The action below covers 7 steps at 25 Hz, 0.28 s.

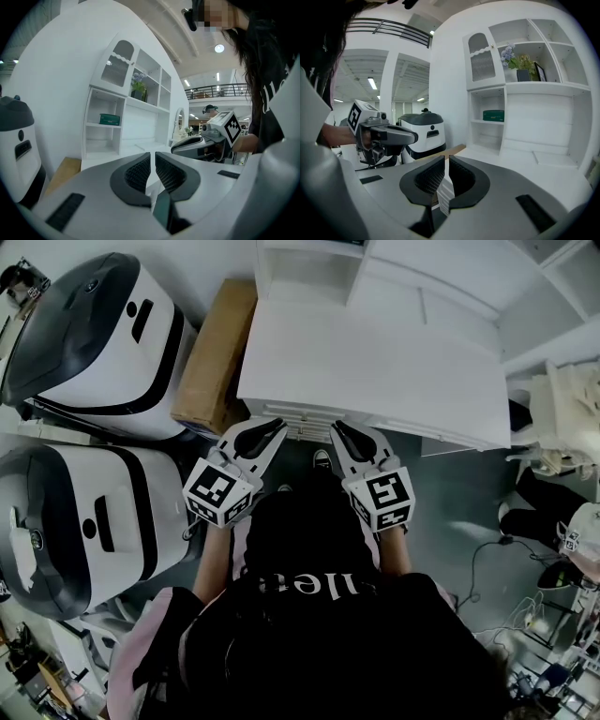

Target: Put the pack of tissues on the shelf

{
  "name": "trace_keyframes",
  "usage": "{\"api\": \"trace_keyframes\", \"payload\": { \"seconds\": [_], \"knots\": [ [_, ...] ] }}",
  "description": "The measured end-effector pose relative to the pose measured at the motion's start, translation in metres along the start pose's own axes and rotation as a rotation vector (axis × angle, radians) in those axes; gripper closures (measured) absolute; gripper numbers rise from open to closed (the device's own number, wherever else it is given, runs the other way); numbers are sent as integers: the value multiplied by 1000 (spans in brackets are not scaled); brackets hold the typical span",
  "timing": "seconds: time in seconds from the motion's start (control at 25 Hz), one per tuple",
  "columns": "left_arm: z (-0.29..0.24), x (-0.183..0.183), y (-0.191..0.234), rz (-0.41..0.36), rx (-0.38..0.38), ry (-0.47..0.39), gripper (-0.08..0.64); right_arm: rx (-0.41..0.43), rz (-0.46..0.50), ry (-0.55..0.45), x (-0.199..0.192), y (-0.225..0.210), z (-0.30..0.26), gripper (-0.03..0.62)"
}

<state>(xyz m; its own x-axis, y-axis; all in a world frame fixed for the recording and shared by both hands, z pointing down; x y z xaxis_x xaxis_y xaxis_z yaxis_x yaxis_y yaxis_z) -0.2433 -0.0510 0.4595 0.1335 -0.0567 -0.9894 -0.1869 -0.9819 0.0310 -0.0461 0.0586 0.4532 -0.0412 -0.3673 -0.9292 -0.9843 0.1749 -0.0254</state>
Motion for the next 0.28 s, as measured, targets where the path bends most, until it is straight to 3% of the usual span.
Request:
{"api": "trace_keyframes", "payload": {
  "seconds": [0.28],
  "knots": [
    [6, -2, -2, 3, 11, 3, 517, 11, 0, 9, -6, 6, 0, 529]
  ]
}}
Point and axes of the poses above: the fingertips, and each gripper's own axes: z backward along the fingers, y to its left, x out of its top, the point moved 10 cm from there along z, backward along the fingers, and after that the axes turned 3 degrees about -z, right-handed, at the moved point
